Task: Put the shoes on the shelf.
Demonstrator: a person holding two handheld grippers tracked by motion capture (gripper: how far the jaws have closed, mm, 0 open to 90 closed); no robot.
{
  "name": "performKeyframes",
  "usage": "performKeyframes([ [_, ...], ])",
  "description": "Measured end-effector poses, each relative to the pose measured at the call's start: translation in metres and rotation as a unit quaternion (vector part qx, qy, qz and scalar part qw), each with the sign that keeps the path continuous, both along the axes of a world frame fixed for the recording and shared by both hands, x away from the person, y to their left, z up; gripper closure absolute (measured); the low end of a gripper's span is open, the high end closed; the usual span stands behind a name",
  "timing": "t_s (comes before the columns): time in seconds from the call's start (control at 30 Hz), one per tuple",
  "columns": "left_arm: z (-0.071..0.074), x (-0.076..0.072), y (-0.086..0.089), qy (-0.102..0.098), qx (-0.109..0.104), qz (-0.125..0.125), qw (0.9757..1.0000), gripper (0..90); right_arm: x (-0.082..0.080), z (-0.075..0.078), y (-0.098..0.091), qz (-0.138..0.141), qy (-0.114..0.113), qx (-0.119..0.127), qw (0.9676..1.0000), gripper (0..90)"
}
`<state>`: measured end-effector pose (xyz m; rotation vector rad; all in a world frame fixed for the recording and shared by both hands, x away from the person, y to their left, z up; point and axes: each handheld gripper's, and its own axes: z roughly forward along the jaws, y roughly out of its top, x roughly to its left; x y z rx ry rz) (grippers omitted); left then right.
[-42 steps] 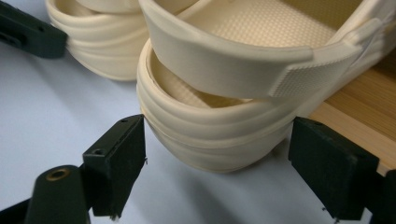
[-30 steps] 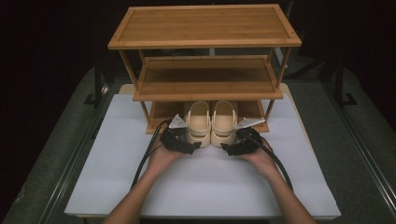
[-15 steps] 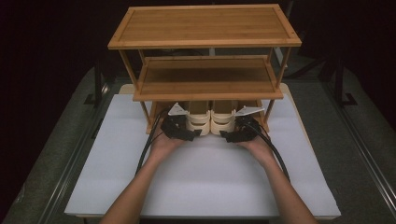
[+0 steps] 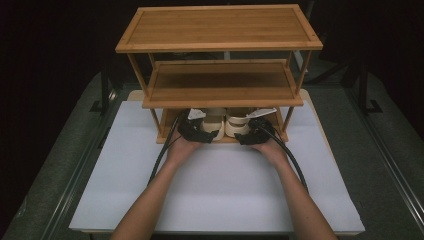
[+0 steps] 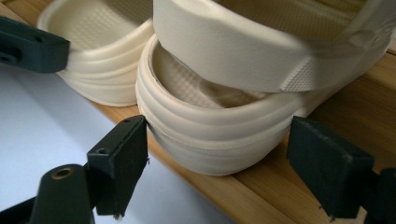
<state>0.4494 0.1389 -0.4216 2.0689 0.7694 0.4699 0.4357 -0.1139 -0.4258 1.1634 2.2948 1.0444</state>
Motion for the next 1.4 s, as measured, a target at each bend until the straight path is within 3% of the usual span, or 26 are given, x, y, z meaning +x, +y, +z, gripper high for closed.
performKeyframes([
  [0.27,0.000,0.003,0.001,-0.002,0.007,-0.007,1.0000,13.8,0.003,-0.006,0.002,-0.004,0.008,-0.016,0.9998,20.4],
  [0.37,0.002,0.000,0.004,0.004,0.002,0.001,1.0000,13.9,0.001,-0.005,0.001,-0.006,0.010,-0.009,0.9999,20.7],
  [0.4,0.003,-0.002,0.005,0.008,-0.004,0.004,1.0000,13.9,-0.002,-0.003,0.000,-0.014,0.025,0.000,0.9996,20.4],
  [0.53,0.005,-0.011,0.014,0.024,-0.015,0.006,0.9996,12.9,-0.008,0.002,-0.008,-0.003,0.021,0.013,0.9997,16.6],
  [0.63,0.007,-0.019,0.021,0.027,-0.013,0.003,0.9995,12.9,-0.017,0.005,-0.016,0.002,0.015,0.015,0.9998,13.1],
  [0.77,0.009,-0.027,0.029,0.038,0.001,-0.004,0.9993,9.7,-0.031,0.007,-0.025,0.003,0.029,0.022,0.9993,10.0],
  [0.87,0.011,-0.035,0.033,0.050,-0.004,-0.007,0.9987,6.8,-0.040,0.009,-0.034,0.007,0.029,0.029,0.9992,9.1],
  [0.97,0.014,-0.044,0.038,0.058,0.015,-0.017,0.9981,2.5,-0.049,0.011,-0.042,0.005,0.027,0.031,0.9991,9.0],
  [1.1,0.015,-0.060,0.047,0.058,0.023,-0.017,0.9979,2.1,-0.063,0.011,-0.054,0.003,0.026,0.036,0.9990,8.1],
  [1.2,0.016,-0.068,0.055,0.070,0.027,-0.015,0.9971,2.1,-0.074,0.009,-0.063,-0.002,0.028,0.037,0.9989,7.0],
  [1.4,0.020,-0.092,0.076,0.055,0.023,-0.016,0.9981,0.8,-0.096,0.009,-0.083,-0.017,0.029,0.045,0.9984,3.1],
])
